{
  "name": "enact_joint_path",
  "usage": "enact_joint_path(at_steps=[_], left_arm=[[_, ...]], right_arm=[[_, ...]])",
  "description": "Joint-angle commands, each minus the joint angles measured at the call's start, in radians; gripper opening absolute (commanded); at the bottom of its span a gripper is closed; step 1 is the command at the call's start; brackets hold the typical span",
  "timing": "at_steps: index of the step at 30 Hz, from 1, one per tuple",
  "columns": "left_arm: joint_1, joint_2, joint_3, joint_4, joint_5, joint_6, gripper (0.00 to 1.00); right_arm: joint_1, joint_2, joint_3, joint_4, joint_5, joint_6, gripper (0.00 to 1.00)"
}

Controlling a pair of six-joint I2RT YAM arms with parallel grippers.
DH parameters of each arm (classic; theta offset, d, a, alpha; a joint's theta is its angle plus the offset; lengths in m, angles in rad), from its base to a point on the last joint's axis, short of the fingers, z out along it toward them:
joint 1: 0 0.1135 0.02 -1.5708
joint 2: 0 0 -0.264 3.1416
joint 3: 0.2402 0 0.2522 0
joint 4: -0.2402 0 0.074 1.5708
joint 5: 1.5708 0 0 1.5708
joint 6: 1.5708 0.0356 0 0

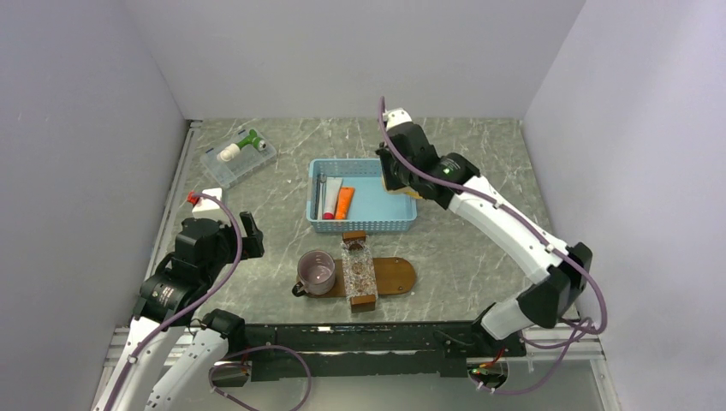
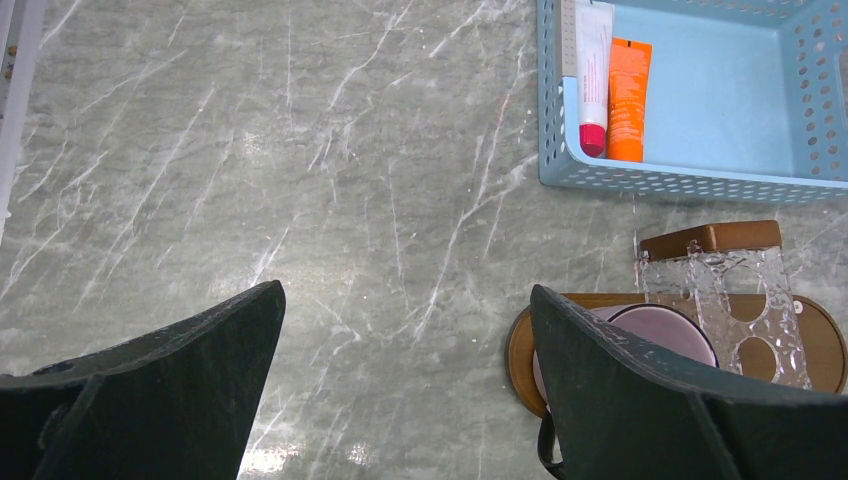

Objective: Prepare toiletry sets of a toothbrush and toothpaste on the tray

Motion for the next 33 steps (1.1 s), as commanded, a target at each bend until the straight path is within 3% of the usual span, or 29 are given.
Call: enact_joint_path(at_steps=[1,10,20,33], left_arm=[[0.005,-0.002,0.001,0.033,0.005,0.002,1.00],[0.005,-0.002,0.001,0.034,0.008,0.004,0.99],[0.005,0.001,0.001,0.029,0.001,0.000,0.99],[0.005,0.005,0.001,0.030,0.002,0.001,0.99]], right_arm=[[0.050,-0.134,-0.055,-0.010,0.068,-0.031,0.00],[0.150,-0.273,-0.227,-0.125,0.070,-0.010,0.00],[0.307,-0.267,-0.315,-0.250,0.111,-0.005,0.00],[0.347,-0.322,-0.466,-0.119,-0.088,-0.084,0.00]])
